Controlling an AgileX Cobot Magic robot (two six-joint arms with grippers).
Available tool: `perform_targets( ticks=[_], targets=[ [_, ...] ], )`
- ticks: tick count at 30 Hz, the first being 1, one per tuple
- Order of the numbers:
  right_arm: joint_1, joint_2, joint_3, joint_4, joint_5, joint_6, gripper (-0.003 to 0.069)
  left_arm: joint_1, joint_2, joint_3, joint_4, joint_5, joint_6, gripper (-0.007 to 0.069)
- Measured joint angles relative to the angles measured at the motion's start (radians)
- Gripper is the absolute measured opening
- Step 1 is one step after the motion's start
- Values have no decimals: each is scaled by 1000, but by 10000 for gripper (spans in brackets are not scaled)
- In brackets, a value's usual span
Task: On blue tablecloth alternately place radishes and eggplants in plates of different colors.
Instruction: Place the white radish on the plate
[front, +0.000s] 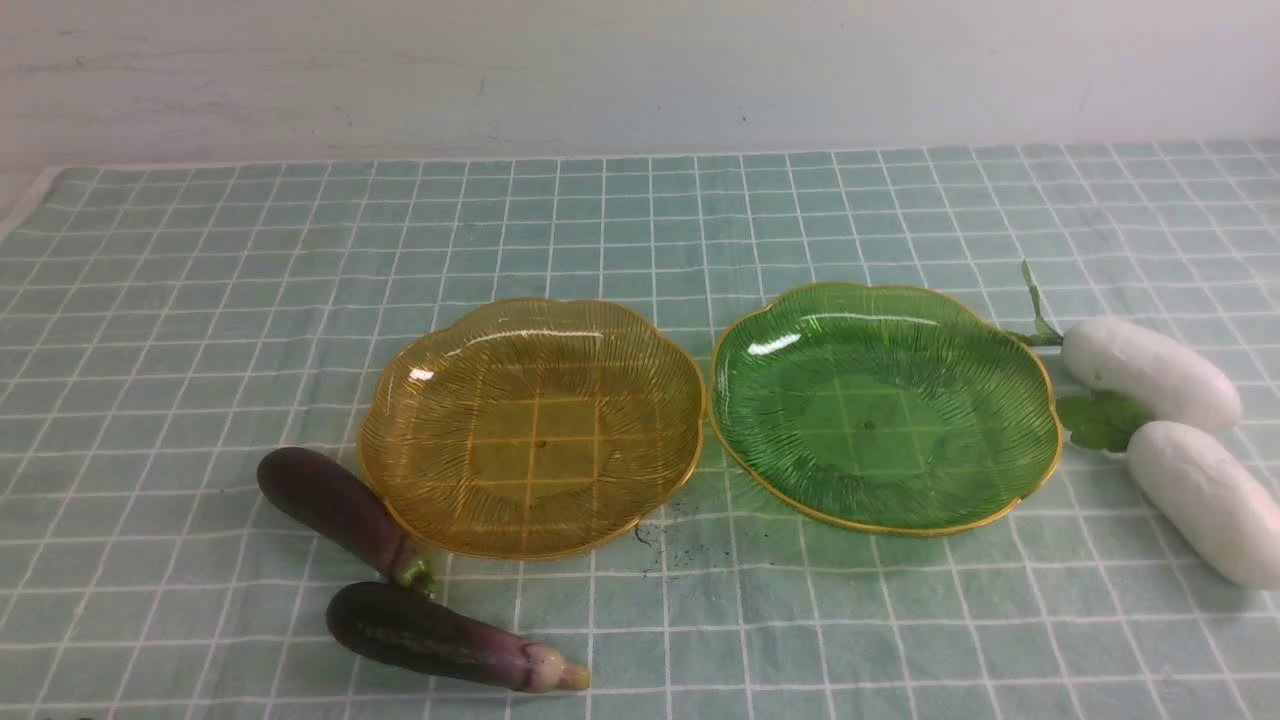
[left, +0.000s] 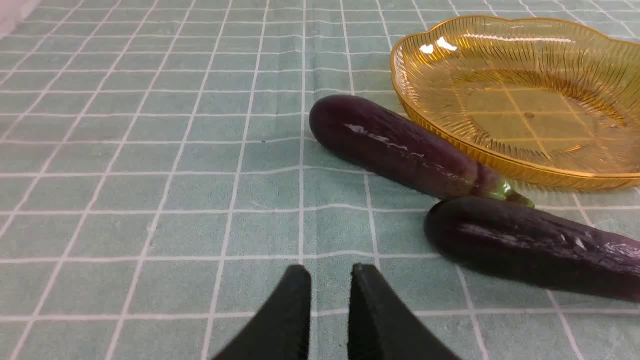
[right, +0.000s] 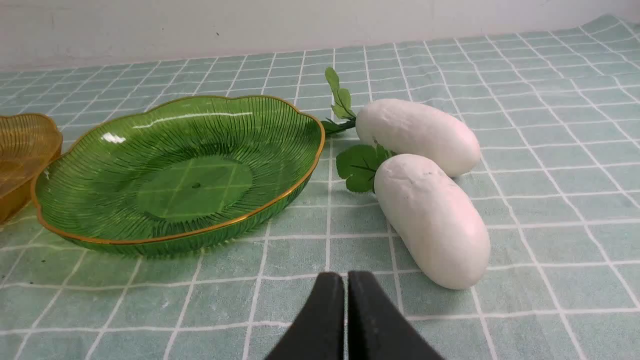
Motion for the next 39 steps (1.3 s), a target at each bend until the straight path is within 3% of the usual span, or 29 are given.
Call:
perform_targets(
  ticks=[25, 39],
  targets=[
    [0, 0, 0, 0, 0, 0, 2, 0, 0, 0, 1, 0, 0, 99],
    [0, 0, -1, -60, 6, 0, 2, 0, 0, 0, 1, 0, 0, 99]
  ],
)
